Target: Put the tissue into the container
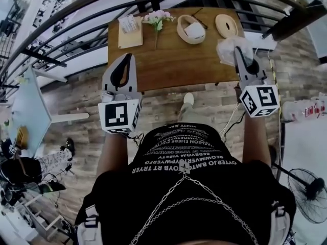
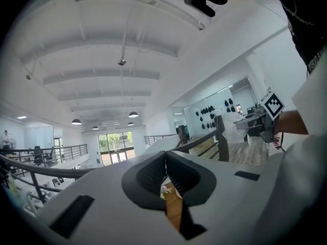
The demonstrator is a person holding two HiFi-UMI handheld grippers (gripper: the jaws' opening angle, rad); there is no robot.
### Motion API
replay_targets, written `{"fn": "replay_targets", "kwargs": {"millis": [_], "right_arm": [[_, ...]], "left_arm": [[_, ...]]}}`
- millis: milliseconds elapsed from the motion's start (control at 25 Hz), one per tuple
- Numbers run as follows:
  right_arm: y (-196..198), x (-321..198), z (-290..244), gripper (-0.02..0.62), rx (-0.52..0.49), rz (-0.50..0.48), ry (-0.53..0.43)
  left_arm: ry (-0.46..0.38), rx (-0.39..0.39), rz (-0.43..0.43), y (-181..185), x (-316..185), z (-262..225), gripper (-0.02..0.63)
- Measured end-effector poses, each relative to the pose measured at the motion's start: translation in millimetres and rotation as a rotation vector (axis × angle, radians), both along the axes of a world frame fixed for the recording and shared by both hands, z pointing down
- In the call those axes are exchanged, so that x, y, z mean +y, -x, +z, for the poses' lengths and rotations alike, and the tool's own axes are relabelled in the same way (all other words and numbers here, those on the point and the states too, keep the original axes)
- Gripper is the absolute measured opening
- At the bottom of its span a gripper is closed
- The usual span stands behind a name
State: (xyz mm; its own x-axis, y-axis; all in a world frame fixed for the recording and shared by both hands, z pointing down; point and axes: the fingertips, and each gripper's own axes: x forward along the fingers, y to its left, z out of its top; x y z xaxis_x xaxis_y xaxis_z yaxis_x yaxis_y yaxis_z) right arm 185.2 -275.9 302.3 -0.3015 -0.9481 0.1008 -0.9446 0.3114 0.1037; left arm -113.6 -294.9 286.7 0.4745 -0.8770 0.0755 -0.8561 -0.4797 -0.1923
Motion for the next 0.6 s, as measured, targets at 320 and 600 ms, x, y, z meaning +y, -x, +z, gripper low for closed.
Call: {"fn": "replay_targets", "kwargs": {"millis": [320, 600], "right_arm": [[15, 31, -11, 0.017, -0.01, 0.007, -0.03], [26, 40, 1, 0.017, -0.023, 0.001, -0.011]], "left_arm": [[-0.005, -0.008, 0.023, 4, 20, 0, 0.029], [0.009, -0.017, 0.024, 15, 31, 10, 0.029]]}}
